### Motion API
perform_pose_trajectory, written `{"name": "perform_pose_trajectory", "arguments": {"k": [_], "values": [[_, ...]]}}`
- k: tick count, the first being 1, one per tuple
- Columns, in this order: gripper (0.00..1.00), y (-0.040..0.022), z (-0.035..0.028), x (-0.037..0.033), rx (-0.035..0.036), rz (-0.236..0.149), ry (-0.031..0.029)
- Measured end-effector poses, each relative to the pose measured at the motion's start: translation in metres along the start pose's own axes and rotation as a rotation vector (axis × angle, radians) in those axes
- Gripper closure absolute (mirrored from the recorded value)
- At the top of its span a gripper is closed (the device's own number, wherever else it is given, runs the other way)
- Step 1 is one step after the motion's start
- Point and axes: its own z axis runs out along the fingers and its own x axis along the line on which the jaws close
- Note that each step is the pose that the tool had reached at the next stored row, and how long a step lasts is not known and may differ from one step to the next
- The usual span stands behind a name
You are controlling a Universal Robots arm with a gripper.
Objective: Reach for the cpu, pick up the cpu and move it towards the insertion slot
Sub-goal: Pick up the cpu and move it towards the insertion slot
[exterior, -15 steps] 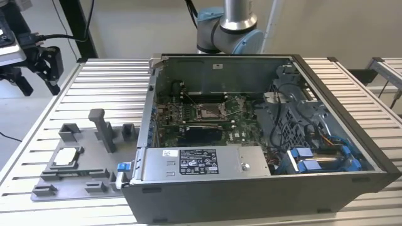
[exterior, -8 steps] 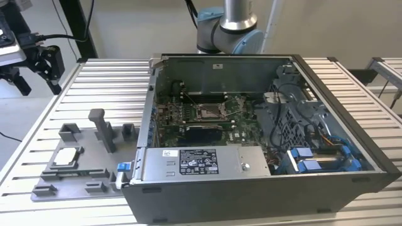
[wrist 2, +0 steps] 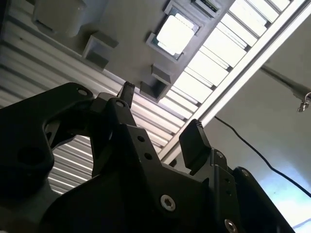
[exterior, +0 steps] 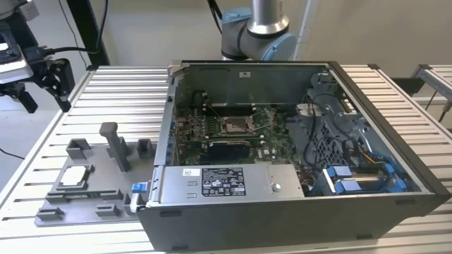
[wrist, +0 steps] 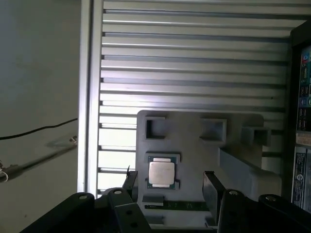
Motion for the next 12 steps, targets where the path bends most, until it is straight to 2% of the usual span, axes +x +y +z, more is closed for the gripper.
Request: {"name": "perform_pose_trajectory", "arguments": {"k": [12], "values": [[0.0, -0.0043, 0.0197, 0.0, 0.0, 0.001, 0.0]]}}
